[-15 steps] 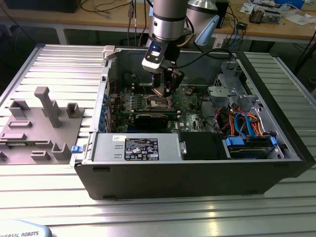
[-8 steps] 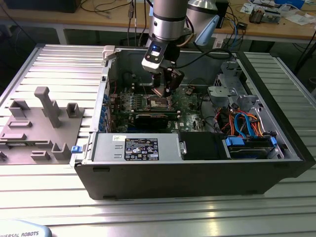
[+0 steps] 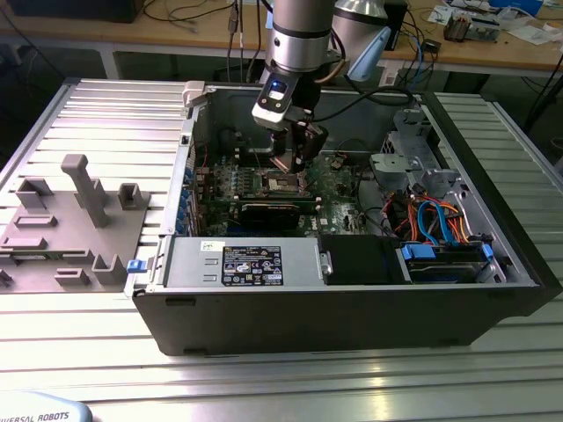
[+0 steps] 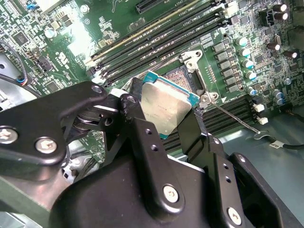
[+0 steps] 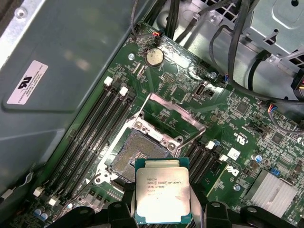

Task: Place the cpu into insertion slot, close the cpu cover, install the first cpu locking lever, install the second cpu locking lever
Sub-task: 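Place the cpu into insertion slot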

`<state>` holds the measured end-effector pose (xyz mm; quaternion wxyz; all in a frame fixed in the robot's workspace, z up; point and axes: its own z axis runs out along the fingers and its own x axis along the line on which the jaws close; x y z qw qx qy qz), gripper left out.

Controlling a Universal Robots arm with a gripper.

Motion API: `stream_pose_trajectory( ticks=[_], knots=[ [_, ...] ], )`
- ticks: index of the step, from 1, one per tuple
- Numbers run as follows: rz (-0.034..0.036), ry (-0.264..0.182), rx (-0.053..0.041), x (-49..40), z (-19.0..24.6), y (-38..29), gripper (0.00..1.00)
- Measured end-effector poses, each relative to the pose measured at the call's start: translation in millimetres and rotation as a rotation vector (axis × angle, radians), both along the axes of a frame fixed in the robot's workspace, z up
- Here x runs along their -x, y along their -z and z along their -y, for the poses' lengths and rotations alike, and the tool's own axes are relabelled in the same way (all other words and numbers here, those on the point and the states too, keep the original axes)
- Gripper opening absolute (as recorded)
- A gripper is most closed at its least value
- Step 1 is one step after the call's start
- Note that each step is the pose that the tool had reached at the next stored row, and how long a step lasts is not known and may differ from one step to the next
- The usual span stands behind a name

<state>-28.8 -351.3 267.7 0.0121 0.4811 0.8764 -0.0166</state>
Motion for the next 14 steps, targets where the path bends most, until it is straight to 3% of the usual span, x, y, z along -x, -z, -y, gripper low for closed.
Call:
stream_pose_trajectory(
  ticks=[14],
  knots=[
    [0.0001, 0.071, 0.0000, 0.0, 0.0, 0.6, 0.54]
  ],
)
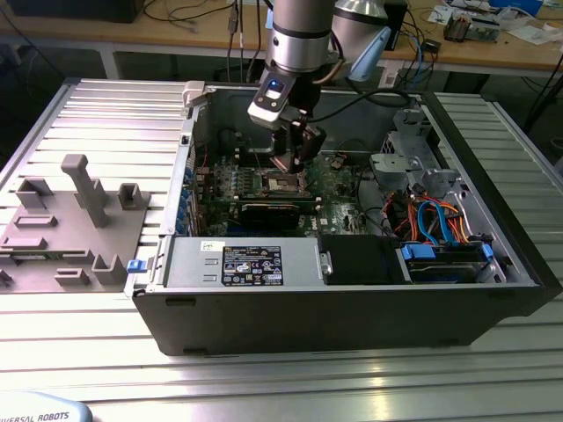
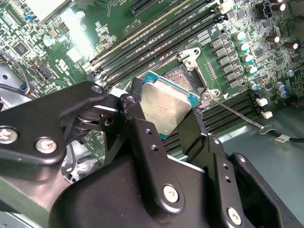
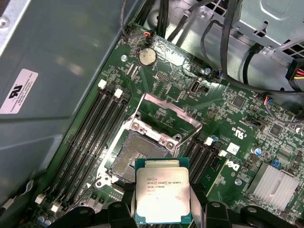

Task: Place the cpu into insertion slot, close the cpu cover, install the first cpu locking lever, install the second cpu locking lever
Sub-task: 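Place the cpu into insertion slot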

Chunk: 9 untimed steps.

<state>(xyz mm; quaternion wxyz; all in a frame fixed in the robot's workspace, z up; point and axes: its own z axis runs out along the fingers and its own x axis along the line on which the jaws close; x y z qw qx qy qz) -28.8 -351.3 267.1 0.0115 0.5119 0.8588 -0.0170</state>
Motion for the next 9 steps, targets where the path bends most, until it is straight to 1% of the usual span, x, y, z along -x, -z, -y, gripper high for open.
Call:
stream_pose_trajectory(
  ticks=[4, 7, 9],
  knots=[
    [-0.0001, 0.017, 0.0031, -0.1, 0.0, 0.5, 0.54],
    [0.0001, 0.028, 0.0096, -0.1, -0.2, 1.1, 0.54],
    [-0.0001, 0.035, 0.0108, -0.1, -0.2, 1.3, 0.54]
  ],
)
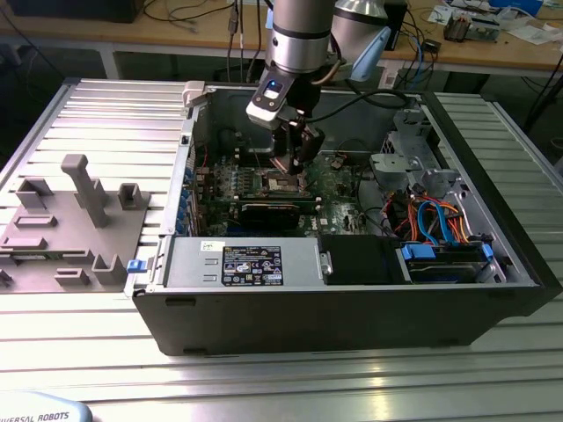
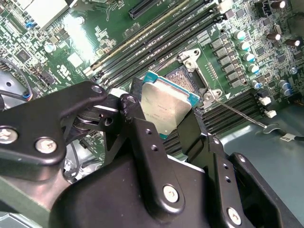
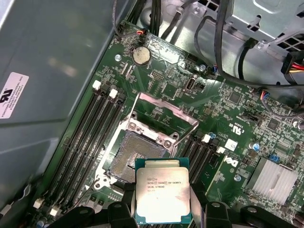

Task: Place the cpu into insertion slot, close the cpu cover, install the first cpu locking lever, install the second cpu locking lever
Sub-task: 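Place the cpu into insertion slot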

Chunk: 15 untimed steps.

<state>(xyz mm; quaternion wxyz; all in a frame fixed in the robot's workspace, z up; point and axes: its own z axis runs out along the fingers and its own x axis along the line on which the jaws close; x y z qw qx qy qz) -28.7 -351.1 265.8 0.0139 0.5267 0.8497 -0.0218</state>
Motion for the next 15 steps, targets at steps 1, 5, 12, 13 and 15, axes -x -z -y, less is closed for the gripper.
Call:
stream_pose_trajectory(
  ticks=[1, 5, 12, 13, 15],
  knots=[
    [0.0000, 0.003, 0.0000, 0.0, -0.1, 0.2, 0.54],
    [0.0000, 0.010, -0.0002, 0.1, -0.1, 0.6, 0.54],
    [0.0001, 0.021, -0.0002, 0.1, -0.1, 0.8, 0.54],
    [0.0000, 0.023, -0.0001, 0.1, -0.1, 0.8, 0.54],
    [0.0001, 0.025, -0.0002, 0.0, -0.1, 0.9, 0.54]
  ],
)
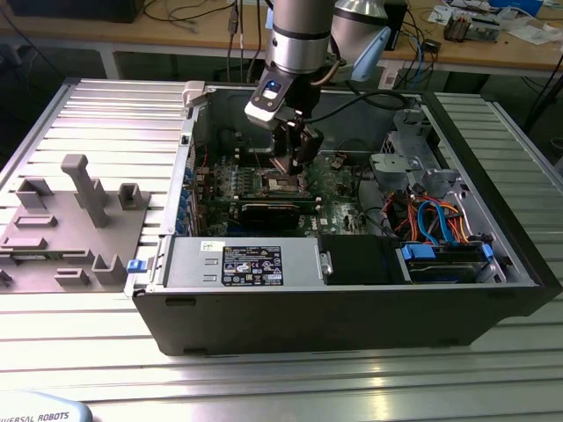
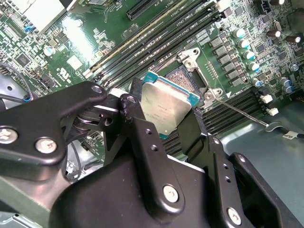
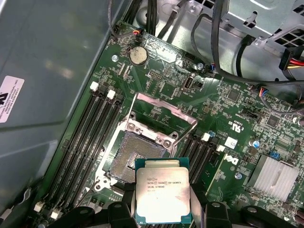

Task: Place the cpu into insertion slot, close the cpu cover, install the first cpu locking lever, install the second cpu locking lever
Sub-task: 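Place the cpu into insertion slot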

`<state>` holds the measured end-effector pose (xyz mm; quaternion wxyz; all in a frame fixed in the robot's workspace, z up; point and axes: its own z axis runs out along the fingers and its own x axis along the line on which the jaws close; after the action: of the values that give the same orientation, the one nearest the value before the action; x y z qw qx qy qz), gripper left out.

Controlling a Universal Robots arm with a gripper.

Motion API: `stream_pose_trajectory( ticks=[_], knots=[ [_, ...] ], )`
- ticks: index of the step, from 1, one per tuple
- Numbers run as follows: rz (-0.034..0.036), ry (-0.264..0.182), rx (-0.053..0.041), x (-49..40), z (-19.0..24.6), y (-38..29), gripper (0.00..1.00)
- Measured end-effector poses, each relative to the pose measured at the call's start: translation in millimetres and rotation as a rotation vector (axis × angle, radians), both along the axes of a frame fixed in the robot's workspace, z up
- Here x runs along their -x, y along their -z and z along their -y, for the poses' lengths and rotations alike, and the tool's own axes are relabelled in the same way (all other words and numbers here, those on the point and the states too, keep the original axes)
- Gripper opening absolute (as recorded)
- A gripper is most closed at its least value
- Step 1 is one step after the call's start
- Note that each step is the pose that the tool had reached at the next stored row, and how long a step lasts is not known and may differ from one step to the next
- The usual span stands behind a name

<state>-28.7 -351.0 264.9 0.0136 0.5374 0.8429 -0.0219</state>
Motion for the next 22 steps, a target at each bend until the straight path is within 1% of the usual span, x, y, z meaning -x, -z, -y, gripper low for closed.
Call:
stream_pose_trajectory(
  ticks=[13, 19, 22],
  knots=[
    [0.0000, 0.015, 0.0000, 0.0, 0.0, 0.2, 0.54],
    [0.0000, 0.029, 0.0001, 0.0, 0.0, 0.5, 0.54],
    [0.0001, 0.045, -0.0001, 0.0, 0.0, 1.0, 0.54]
  ],
)
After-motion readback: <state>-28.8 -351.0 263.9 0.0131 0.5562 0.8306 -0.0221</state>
